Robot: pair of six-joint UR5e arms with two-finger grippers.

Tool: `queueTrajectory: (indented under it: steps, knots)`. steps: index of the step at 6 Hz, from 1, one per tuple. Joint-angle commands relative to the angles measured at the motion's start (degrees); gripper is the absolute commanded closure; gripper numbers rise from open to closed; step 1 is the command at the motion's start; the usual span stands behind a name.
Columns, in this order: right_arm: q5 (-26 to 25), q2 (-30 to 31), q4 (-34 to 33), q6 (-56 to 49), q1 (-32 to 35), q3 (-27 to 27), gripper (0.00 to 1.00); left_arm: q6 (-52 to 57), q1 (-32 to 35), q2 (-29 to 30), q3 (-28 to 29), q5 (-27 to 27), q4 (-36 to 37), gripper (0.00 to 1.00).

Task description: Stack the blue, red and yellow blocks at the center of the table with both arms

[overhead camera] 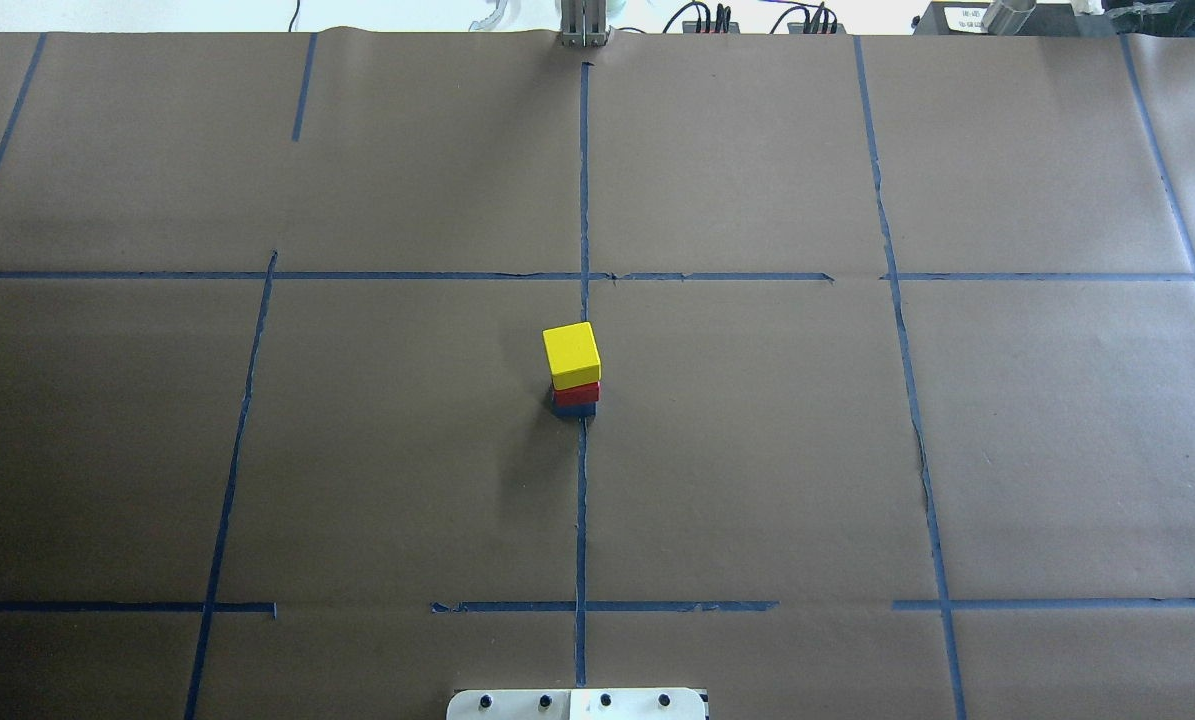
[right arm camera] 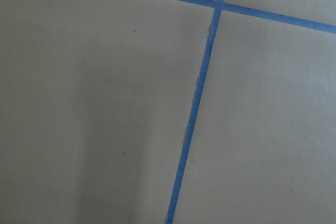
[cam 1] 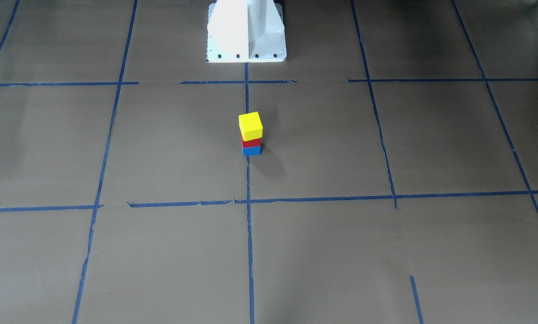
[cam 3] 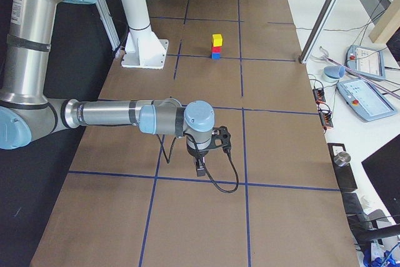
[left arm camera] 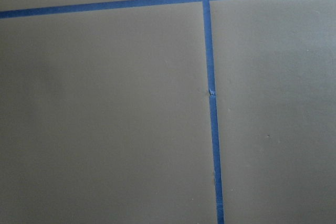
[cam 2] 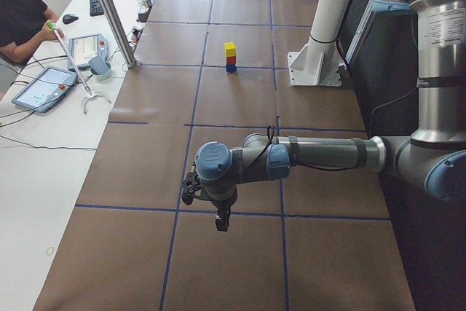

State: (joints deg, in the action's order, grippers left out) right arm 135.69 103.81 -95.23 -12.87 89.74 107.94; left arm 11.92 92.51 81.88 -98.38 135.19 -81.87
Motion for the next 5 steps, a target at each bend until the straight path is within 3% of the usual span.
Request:
queueTrajectory:
  steps: [1,5]
  knots:
    - [-0.16,-0.1,0.13,0.47,-0.09,-0.18,0.0,-0.14,-0.05,-0.05,0.3,-0.01,-0.05,0.0]
    - [-0.08,-0.01,0.04,0.74,-0.53,-0.1,0.0,-0.14,-0.14,0.56,0.3,0.16,0.04,0.0]
